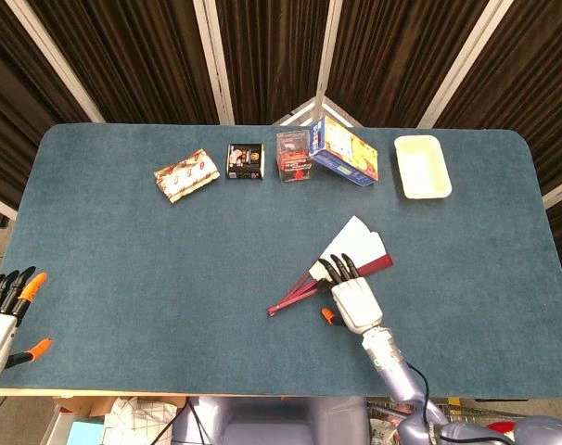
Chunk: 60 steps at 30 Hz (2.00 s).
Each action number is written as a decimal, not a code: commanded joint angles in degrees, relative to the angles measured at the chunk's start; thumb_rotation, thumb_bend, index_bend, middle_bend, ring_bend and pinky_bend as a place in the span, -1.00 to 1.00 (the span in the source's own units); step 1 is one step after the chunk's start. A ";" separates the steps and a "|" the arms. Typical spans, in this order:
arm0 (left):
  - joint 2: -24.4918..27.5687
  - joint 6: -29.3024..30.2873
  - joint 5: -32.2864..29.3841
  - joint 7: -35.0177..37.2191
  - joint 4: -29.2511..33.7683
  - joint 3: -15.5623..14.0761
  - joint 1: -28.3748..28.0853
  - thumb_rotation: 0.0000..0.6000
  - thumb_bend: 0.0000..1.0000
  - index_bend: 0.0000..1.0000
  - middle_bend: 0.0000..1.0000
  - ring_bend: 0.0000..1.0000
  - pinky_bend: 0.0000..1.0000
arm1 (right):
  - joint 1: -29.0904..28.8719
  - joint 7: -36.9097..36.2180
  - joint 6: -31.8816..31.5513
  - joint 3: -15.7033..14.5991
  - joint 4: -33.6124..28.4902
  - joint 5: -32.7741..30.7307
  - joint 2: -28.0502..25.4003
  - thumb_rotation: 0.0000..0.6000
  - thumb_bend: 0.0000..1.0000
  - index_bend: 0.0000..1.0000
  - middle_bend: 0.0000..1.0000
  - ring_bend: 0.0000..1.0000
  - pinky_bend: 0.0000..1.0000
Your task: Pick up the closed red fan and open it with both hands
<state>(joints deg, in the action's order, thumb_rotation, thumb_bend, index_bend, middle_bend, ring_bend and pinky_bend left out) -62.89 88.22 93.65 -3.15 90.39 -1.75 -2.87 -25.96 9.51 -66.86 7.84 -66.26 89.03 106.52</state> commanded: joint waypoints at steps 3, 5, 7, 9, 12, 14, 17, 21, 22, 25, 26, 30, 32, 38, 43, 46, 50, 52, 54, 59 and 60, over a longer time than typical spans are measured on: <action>0.05 -0.27 -0.30 0.01 0.10 0.04 -0.05 1.00 -1.00 -1.00 -1.00 -1.00 -1.00 | -1.26 -1.00 -0.29 0.72 2.73 -0.32 2.19 1.00 -0.46 -0.07 -0.69 -0.97 -1.00; 0.05 -0.40 -0.41 0.00 0.16 0.06 -0.10 1.00 -1.00 -1.00 -1.00 -1.00 -1.00 | -1.61 -1.40 -0.31 0.79 3.78 -0.43 2.91 1.00 -0.46 -0.04 -0.67 -0.96 -1.00; 0.02 -0.46 -0.48 -0.04 0.20 0.11 -0.14 1.00 -1.00 -1.00 -1.00 -1.00 -1.00 | -1.83 -1.70 -0.44 0.80 4.53 -0.43 3.38 1.00 -0.46 -0.02 -0.66 -0.96 -1.00; 0.01 -0.52 -0.57 -0.09 0.21 0.13 -0.16 1.00 -1.00 -1.00 -1.00 -1.00 -1.00 | -2.19 -2.01 -0.52 0.91 5.37 -0.47 3.92 1.00 -0.46 -0.02 -0.65 -0.95 -1.00; 0.02 -0.59 -0.70 -0.09 0.28 0.15 -0.16 1.00 -1.00 -1.00 -1.00 -1.00 -1.00 | -2.56 -2.39 -0.59 0.98 6.43 -0.68 4.62 1.00 -0.46 0.02 -0.63 -0.95 -1.00; 0.05 -0.59 -0.72 -0.08 0.30 0.16 -0.16 1.00 -1.00 -1.00 -1.00 -1.00 -1.00 | -2.75 -2.60 -0.67 0.95 7.05 -0.77 5.04 1.00 -0.46 0.03 -0.63 -0.94 -1.00; 0.06 -0.66 -0.79 -0.09 0.31 0.18 -0.20 1.00 -1.00 -1.00 -1.00 -1.00 -1.00 | -2.98 -3.09 -0.87 0.92 7.92 -0.93 5.78 1.00 -0.45 0.03 -0.62 -0.94 -1.00; 0.02 -0.74 -0.91 -0.09 0.32 0.22 -0.23 1.00 -1.00 -1.00 -1.00 -1.00 -1.00 | -3.29 -3.48 -1.20 0.89 8.63 -0.90 6.55 1.00 -0.45 0.03 -0.62 -0.94 -1.00; 0.00 -0.77 -0.95 -0.08 0.33 0.23 -0.24 1.00 -1.00 -1.00 -1.00 -1.00 -1.00 | -3.39 -3.53 -1.24 0.85 8.89 -0.90 6.76 1.00 -0.45 0.04 -0.61 -0.94 -1.00; 0.00 -0.88 -1.03 -0.09 0.34 0.23 -0.27 1.00 -1.00 -1.00 -1.00 -1.00 -1.00 | -3.67 -3.57 -1.27 0.66 9.66 -0.88 7.23 1.00 -0.38 0.10 -0.58 -0.93 -1.00; 0.00 -0.91 -1.06 -0.08 0.36 0.23 -0.28 1.00 -1.00 -1.00 -1.00 -1.00 -1.00 | -3.74 -3.61 -1.25 0.60 9.83 -0.90 7.35 1.00 -0.33 0.13 -0.57 -0.92 -1.00; 0.02 -1.00 -1.14 -0.07 0.41 0.25 -0.31 1.00 -1.00 -1.00 -1.00 -1.00 -1.00 | -3.89 -3.85 -1.06 0.48 10.52 -1.30 7.79 1.00 -0.20 0.25 -0.52 -0.91 -1.00; 0.04 -1.02 -1.16 -0.05 0.43 0.24 -0.32 1.00 -1.00 -1.00 -1.00 -1.00 -1.00 | -3.91 -3.94 -1.03 0.39 10.74 -1.47 7.95 1.00 -0.15 0.30 -0.51 -0.91 -1.00; 0.05 -1.05 -1.11 -0.18 0.48 0.21 -0.35 1.00 -1.00 -1.00 -1.00 -1.00 -1.00 | -3.90 -4.13 -1.34 0.05 10.57 -1.61 7.88 1.00 -0.11 0.38 -0.47 -0.90 -1.00; 0.02 -0.96 -0.97 -0.33 0.51 0.16 -0.32 1.00 -1.00 -1.00 -1.00 -1.00 -1.00 | -4.46 -3.91 -2.59 1.07 7.85 -1.37 6.47 1.00 -0.11 0.42 -0.45 -0.89 -1.00; 0.00 -0.90 -0.95 -0.40 0.57 0.17 -0.31 1.00 -1.00 -1.00 -1.00 -1.00 -1.00 | -5.08 -3.48 -3.43 2.58 4.44 -1.48 4.91 1.00 -0.10 0.43 -0.45 -0.89 -1.00; -0.03 -0.73 -0.82 -0.49 0.57 0.18 -0.28 1.00 -1.00 -1.00 -1.00 -1.00 -1.00 | -5.83 -1.70 -3.86 4.70 -1.47 -2.05 2.17 1.00 -0.10 0.45 -0.45 -0.89 -1.00; -0.05 -0.59 -0.71 -0.56 0.55 0.21 -0.28 1.00 -1.00 -1.00 -1.00 -1.00 -1.00 | -6.05 -0.49 -3.89 5.65 -4.73 -2.55 0.70 1.00 -0.10 0.45 -0.45 -0.89 -1.00; -0.07 -0.49 -0.66 -0.57 0.51 0.22 -0.26 1.00 -1.00 -1.00 -1.00 -1.00 -1.00 | -6.16 0.47 -3.88 6.37 -7.37 -2.98 -0.45 1.00 -0.10 0.45 -0.45 -0.89 -1.00; -0.11 -0.47 -1.04 -0.18 0.56 0.51 -0.33 1.00 -1.00 -1.00 -1.00 -1.00 -1.00 | -6.36 4.44 -3.56 8.66 -16.16 -5.01 -4.20 1.00 -0.10 0.47 -0.45 -0.89 -1.00; -0.11 -0.51 -1.15 -0.10 0.56 0.62 -0.39 1.00 -1.00 -1.00 -1.00 -1.00 -1.00 | -6.41 5.21 -3.41 9.12 -17.65 -5.58 -4.79 1.00 -0.10 0.48 -0.45 -0.89 -1.00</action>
<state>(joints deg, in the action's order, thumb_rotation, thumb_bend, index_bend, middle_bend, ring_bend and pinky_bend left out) -63.00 87.73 92.51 -3.28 90.94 -1.15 -3.24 -32.10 12.15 -70.52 15.27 -79.87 85.05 104.08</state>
